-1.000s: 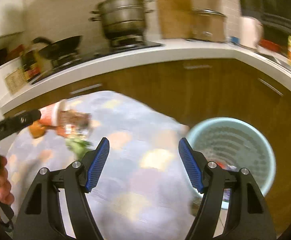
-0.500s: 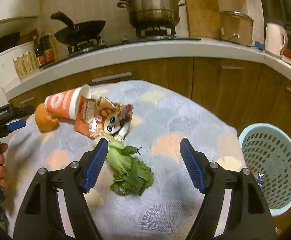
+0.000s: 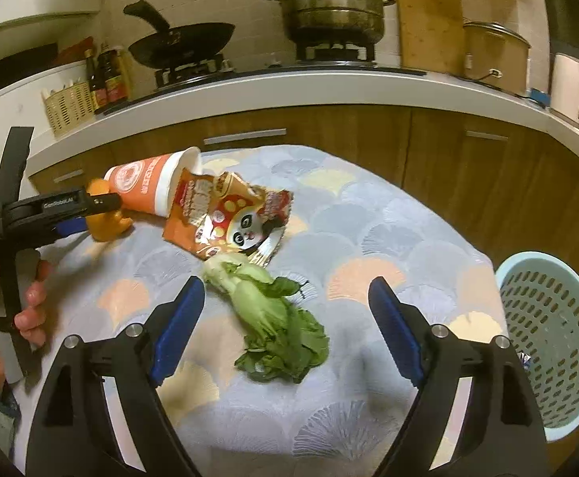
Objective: Collect trash
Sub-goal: 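Reach the left tool to the curled orange peel and grasp it, then grasp the bok choy with the right tool while the left tool holds the peel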
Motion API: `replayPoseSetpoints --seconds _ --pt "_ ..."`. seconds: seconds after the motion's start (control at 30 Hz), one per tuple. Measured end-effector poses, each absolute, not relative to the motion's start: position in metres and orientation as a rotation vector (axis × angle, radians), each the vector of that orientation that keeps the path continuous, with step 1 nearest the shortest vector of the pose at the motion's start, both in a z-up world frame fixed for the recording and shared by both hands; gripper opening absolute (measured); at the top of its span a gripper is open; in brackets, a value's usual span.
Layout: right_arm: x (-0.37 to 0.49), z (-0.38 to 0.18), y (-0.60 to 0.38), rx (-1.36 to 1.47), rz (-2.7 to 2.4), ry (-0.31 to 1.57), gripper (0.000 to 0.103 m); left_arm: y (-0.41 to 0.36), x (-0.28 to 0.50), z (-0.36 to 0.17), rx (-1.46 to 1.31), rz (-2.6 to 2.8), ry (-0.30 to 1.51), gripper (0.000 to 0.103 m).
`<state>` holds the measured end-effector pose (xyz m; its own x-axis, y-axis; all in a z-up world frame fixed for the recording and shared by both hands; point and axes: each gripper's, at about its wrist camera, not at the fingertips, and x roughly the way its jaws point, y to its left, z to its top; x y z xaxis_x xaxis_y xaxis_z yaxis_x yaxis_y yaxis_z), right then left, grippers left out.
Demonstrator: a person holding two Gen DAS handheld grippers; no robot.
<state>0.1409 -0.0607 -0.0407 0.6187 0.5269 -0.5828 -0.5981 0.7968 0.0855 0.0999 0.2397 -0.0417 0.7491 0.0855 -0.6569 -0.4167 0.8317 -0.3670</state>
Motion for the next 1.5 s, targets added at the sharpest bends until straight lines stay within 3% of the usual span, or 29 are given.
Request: replayPoseSetpoints --seconds 0.1,0.47,0.53,0.7,0.8,1.17,1.5 --pt "0.143 -0.042 -0.059 -0.125 0.657 0.652 0.083 0.231 0.094 -0.038 -0.489 0.269 0.647 0.03" --pt "0.157 -0.057 -0.026 -0.279 0.653 0.757 0.083 0.219 0.076 -0.025 -0.439 0.276 0.55 0.026" --pt "0.155 -0.06 -0.021 -0.319 0.655 0.759 0.074 0.223 0.073 -0.023 -0.458 0.289 0.537 0.026" --pt "0.152 -0.062 -0.019 -0.326 0.667 0.763 0.035 0.228 0.069 -0.02 -0.466 0.302 0.519 0.026" --pt "0.147 -0.06 -0.022 -0.319 0.669 0.749 0.027 0.226 0.068 -0.018 -0.459 0.297 0.504 0.026" --pt "0.119 -0.035 -0.056 -0.243 0.696 0.675 0.026 0.188 0.051 0.006 -0.436 0.208 0.452 0.026" --pt "0.125 0.002 -0.122 -0.148 0.588 0.6 0.026 0.108 0.067 0.031 -0.398 0.029 0.466 0.026"
